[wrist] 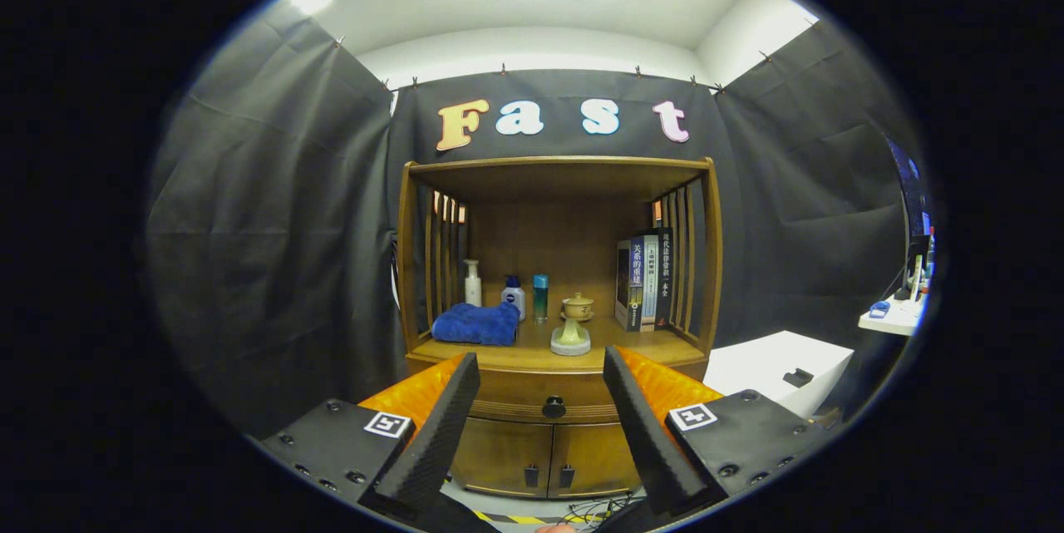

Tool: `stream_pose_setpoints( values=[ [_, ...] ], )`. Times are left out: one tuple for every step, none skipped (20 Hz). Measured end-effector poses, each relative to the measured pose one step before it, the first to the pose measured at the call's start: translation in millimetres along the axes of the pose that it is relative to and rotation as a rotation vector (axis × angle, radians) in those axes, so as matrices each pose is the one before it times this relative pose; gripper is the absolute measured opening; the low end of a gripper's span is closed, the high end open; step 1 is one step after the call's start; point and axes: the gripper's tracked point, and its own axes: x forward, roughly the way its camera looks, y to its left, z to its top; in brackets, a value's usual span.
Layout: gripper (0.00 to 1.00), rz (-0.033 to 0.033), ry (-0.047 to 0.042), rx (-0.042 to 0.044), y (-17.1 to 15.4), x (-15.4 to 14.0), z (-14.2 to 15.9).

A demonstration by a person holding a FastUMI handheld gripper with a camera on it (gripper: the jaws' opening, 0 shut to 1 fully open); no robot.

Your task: Pull open the drawer, take out the items inside it, and place them on the countertop above the cabinet.

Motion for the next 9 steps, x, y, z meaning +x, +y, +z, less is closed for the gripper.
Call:
stream_pose_setpoints(
  values=[
    [0.97, -0.0021, -0.00602, -0.00984, -1.67, -2.01, 0.88],
    [0.97, -0.00762, -0.00446, -0.00656, -2.16, -2.03, 1.18],
    [0.97, -0.00276, -0.00445, -0.00136, -1.56, -1.9, 0.89],
    [0.97, 0.00013, -0.00546, 0.00349, 0.87, -1.47, 1.98],
    [0.97, 0.00002, -0.00208, 0.00624, 0.52, -1.07, -0.05],
    [0.97, 0.00366, -0.00103, 0.00454, 1.31, -0.38, 1.1],
    [0.97, 0.00367, -0.00061, 0.00304, 0.83, -0.6, 0.8],
    [0.97, 0.00245, -0.0002, 0.00359, 1.59, 0.21, 0.9],
    [0.97, 0.00121, -0.00083, 0.0031, 0.71, 0.09, -0.15]
  ],
)
